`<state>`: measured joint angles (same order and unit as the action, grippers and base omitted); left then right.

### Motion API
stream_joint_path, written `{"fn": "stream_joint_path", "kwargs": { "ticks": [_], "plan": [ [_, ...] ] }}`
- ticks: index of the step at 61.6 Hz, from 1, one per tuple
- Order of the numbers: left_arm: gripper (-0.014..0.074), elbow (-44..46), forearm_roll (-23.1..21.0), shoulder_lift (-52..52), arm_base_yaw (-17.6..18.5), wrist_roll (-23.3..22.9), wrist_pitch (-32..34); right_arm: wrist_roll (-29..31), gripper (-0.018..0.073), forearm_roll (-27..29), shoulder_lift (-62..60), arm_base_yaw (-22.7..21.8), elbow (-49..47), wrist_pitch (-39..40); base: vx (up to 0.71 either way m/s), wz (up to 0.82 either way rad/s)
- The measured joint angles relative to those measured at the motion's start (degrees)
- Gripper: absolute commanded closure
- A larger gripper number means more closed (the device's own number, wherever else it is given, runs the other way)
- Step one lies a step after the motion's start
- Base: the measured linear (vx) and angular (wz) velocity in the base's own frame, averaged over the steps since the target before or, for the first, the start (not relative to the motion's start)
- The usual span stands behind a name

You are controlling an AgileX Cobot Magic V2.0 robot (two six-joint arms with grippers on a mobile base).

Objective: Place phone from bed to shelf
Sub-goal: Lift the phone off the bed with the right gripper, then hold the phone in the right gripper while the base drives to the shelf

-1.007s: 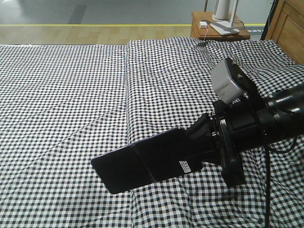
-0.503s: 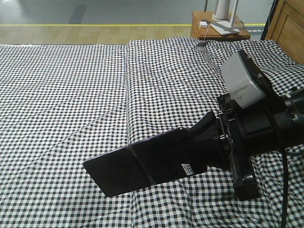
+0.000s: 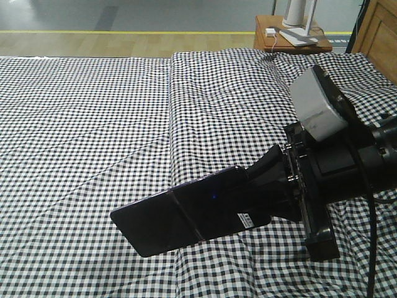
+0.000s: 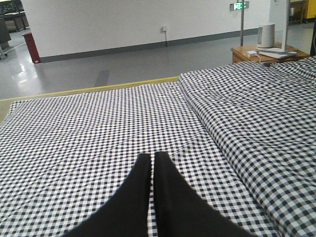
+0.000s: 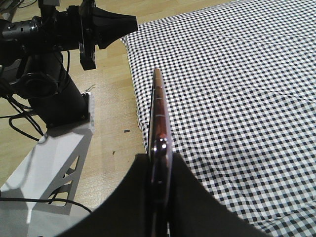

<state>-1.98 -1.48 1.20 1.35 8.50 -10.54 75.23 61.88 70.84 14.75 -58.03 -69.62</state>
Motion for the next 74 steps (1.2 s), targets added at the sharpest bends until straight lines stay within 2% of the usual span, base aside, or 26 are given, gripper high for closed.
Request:
{"fn": "stream_joint_path", "kwargs": {
  "ticks": [48,74],
  "plan": [
    [0.0595,0.0,0.0,0.0,0.0,0.0,0.0,0.0,0.0561,0.0,0.0,0.0,0.0,0.0,-0.06,0.25],
    [0.0595,0.0,0.0,0.0,0.0,0.0,0.0,0.0,0.0561,0.0,0.0,0.0,0.0,0.0,-0.1,0.41]
  ]
}}
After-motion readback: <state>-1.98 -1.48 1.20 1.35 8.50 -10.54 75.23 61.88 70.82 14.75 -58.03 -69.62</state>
